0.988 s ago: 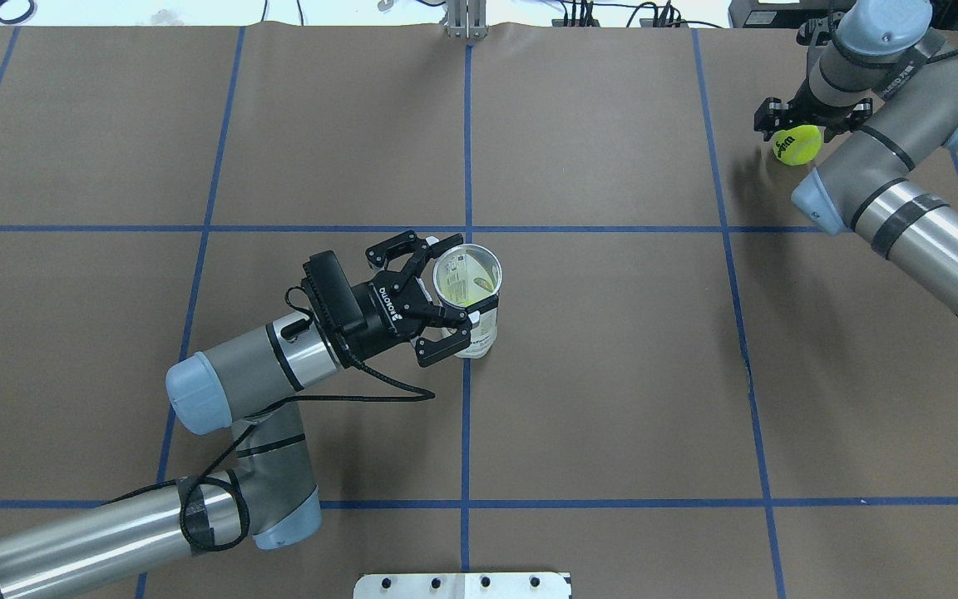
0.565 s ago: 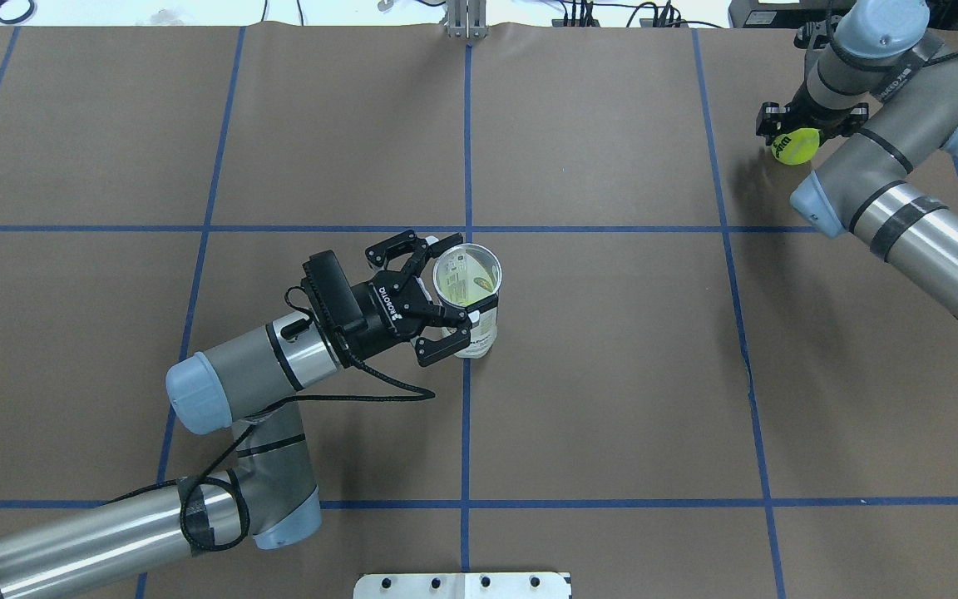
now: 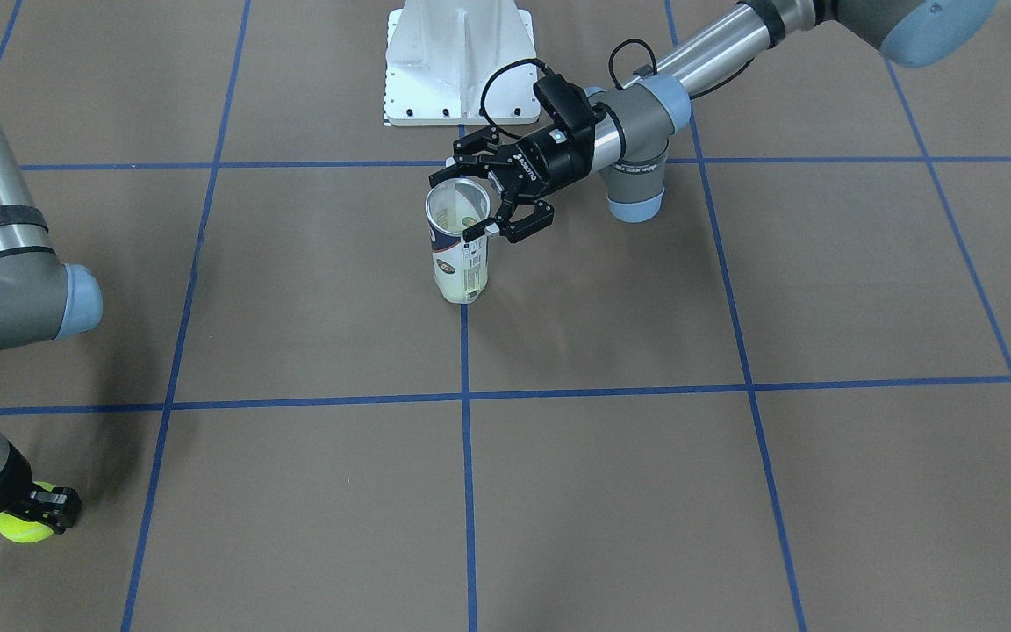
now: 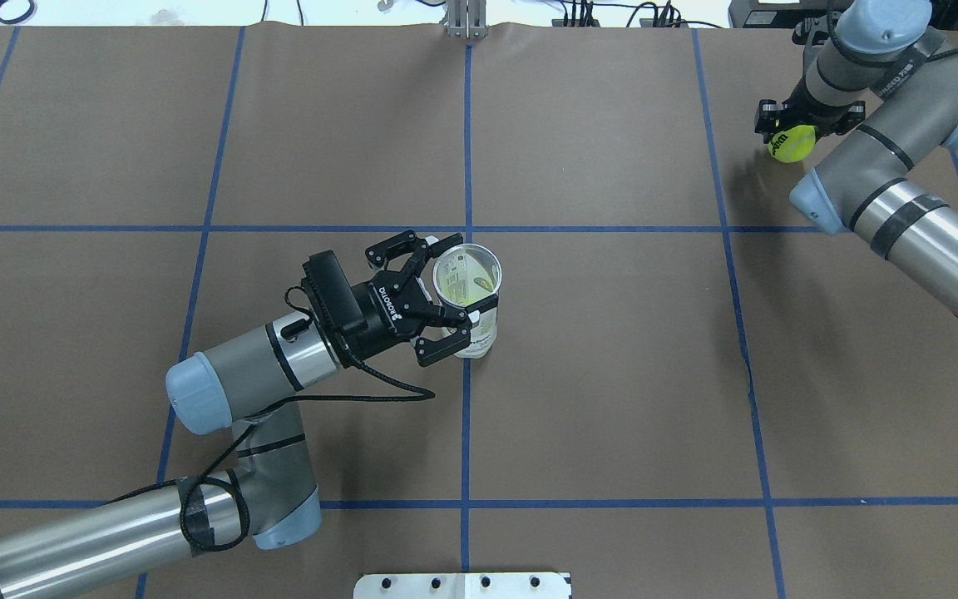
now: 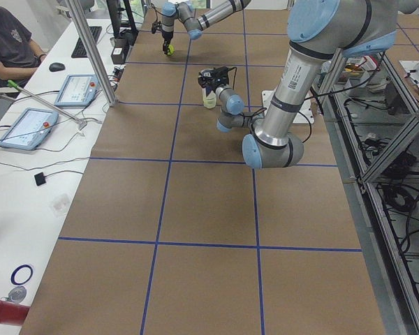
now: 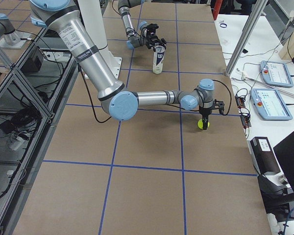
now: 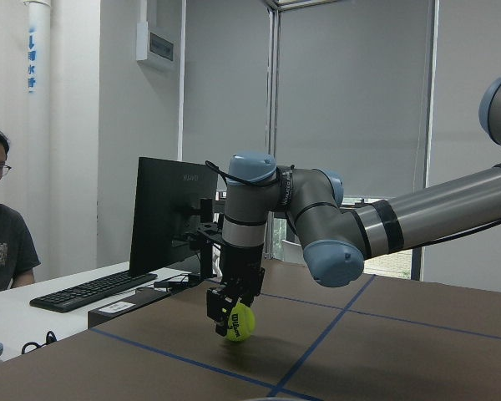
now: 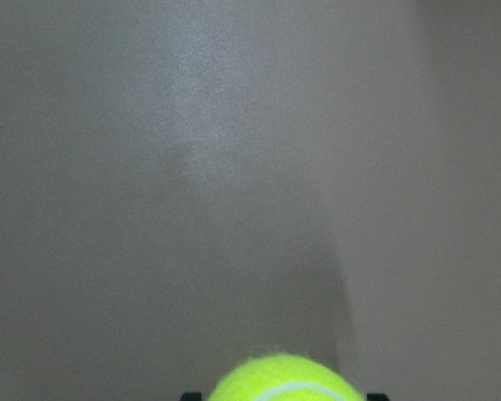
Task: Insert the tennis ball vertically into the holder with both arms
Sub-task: 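Lower the right gripper and grasp the second yellow ball, then carry the second ball with the right gripper over the can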
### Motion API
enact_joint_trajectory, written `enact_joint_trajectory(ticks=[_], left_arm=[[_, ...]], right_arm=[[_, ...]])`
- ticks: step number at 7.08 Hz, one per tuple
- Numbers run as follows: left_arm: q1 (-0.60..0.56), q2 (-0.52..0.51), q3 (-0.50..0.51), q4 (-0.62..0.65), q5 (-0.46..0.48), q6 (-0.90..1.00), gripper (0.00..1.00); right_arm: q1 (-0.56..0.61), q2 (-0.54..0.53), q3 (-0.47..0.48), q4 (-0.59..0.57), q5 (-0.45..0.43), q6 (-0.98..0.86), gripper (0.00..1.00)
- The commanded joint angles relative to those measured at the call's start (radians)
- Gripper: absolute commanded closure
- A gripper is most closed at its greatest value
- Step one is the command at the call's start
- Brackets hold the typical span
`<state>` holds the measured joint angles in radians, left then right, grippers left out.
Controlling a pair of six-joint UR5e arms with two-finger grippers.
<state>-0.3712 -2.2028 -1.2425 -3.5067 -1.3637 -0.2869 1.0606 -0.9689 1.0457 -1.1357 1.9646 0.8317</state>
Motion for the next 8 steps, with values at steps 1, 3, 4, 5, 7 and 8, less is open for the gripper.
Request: enact_joint_trajectory(ticks=[1,3,4,5,7,8], left_arm=[[0.0,0.0,0.0,0.0,0.0,0.0,0.13],[0.0,0.0,0.002,0.0,0.0,0.0,0.13],[0.0,0.0,0.003,0.0,0.0,0.0,0.12],[0.0,0.0,0.003,0.0,0.0,0.0,0.12],[0.0,0.0,0.0,0.0,0.0,0.0,0.12],[0.0,0.0,0.0,0.0,0.0,0.0,0.12]], right_arm=[[0.028,-0.007,0.255,-0.222,0.113,0.039,1.0],[0.013,-0.028,0.634,-0.489,0.218,0.268,1.0],[-0.031,-0.028,0.804,-0.601,0.241,0.387,1.0],[-0.101,-0.013,0.895,-0.643,0.241,0.512,1.0],[-0.209,0.025,0.987,-0.642,0.238,0.689,1.0],[-0.281,0.077,0.976,-0.642,0.203,0.763,1.0]])
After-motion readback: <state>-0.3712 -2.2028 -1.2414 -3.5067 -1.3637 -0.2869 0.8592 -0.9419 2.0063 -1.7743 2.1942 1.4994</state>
